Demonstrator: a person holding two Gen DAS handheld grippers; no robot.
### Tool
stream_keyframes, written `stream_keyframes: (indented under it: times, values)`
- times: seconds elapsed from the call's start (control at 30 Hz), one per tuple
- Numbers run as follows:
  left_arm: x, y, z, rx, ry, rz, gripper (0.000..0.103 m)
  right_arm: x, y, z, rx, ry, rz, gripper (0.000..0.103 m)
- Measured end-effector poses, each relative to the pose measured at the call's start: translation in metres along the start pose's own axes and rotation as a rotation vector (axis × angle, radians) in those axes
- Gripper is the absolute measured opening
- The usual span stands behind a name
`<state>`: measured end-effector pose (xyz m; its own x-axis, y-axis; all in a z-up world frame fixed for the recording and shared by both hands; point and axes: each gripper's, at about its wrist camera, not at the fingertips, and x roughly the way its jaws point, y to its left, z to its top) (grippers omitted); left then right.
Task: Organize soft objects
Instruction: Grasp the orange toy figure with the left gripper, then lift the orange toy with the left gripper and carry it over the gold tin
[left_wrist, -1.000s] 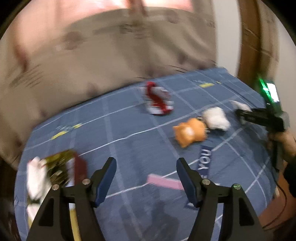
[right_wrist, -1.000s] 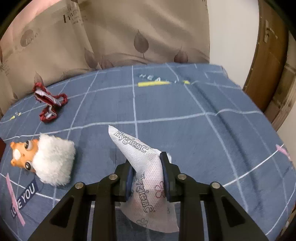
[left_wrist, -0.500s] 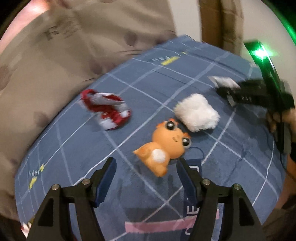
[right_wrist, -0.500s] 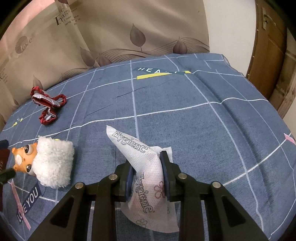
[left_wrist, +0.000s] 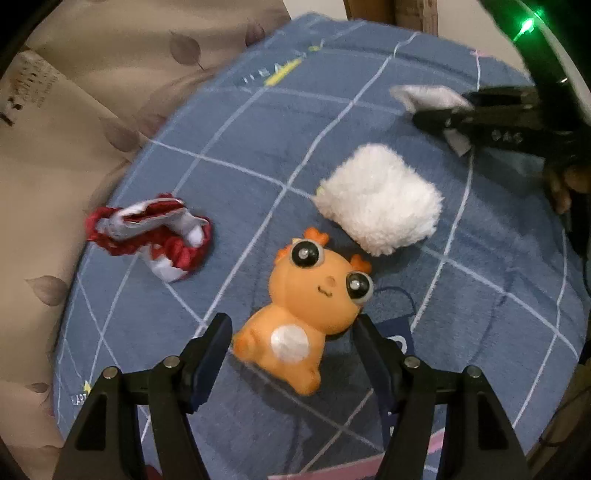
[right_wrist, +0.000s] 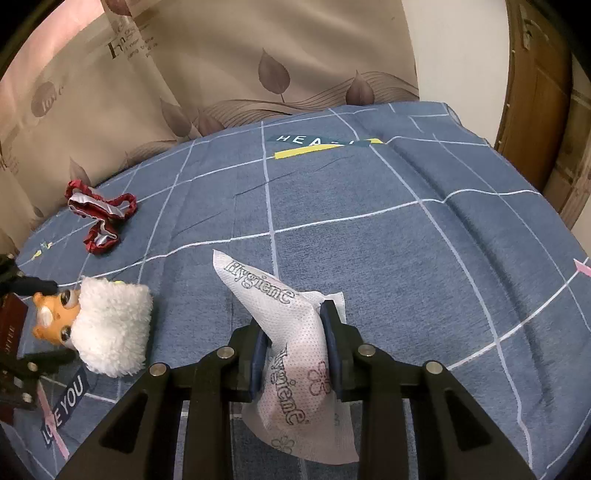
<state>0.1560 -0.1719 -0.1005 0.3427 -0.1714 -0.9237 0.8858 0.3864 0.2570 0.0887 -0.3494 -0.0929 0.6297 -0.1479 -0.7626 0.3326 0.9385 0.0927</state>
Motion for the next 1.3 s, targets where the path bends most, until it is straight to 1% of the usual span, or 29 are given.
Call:
stream_keyframes:
  times: [0.07, 0.13, 0.23, 0.3, 0.33, 0.37, 0.57, 0.67, 0.83, 0.97, 1.17, 1.3]
  values:
    - [0.004, 0.000, 0.002, -0.012, -0.005, -0.003, 0.072, 0.000, 0.000, 0.000, 0.002, 0.000, 0.003, 0.027]
    - [0.006, 0.003, 0.003, -0.059, -0.010, -0.037, 0.072, 0.000, -0.001, 0.000, 0.004, 0.000, 0.007, 0.028]
    - [0.010, 0.005, 0.003, -0.102, -0.014, -0.058, 0.071, 0.000, 0.000, 0.000, 0.000, 0.001, 0.006, 0.029]
    - [0.010, 0.007, 0.001, -0.139, -0.021, -0.078, 0.065, 0.000, 0.000, 0.000, 0.002, 0.001, 0.007, 0.029]
    - [0.009, 0.007, 0.000, -0.153, -0.029, -0.085, 0.058, 0.000, -0.001, 0.000, 0.005, 0.000, 0.010, 0.029]
    - [0.009, 0.009, 0.000, -0.161, -0.034, -0.092, 0.058, 0.000, -0.001, 0.000, 0.006, 0.000, 0.012, 0.029]
    - [0.000, 0.009, -0.006, -0.208, -0.081, -0.078, 0.052, -0.001, -0.002, 0.000, 0.011, 0.000, 0.018, 0.029]
    - [-0.008, 0.011, -0.012, -0.243, -0.099, -0.082, 0.048, -0.001, -0.002, 0.001, 0.011, 0.000, 0.018, 0.029]
    - [-0.011, 0.014, -0.018, -0.290, -0.100, -0.055, 0.047, -0.002, -0.001, 0.001, 0.014, 0.000, 0.021, 0.029]
    - [-0.017, 0.016, -0.028, -0.341, -0.110, -0.055, 0.047, -0.002, -0.002, 0.001, 0.015, 0.000, 0.022, 0.029]
    - [-0.034, 0.026, -0.044, -0.453, -0.169, -0.086, 0.047, -0.002, -0.002, 0.001, 0.015, 0.000, 0.022, 0.029]
    - [-0.047, 0.027, -0.053, -0.490, -0.199, -0.061, 0.047, -0.002, -0.002, 0.001, 0.016, 0.000, 0.022, 0.029]
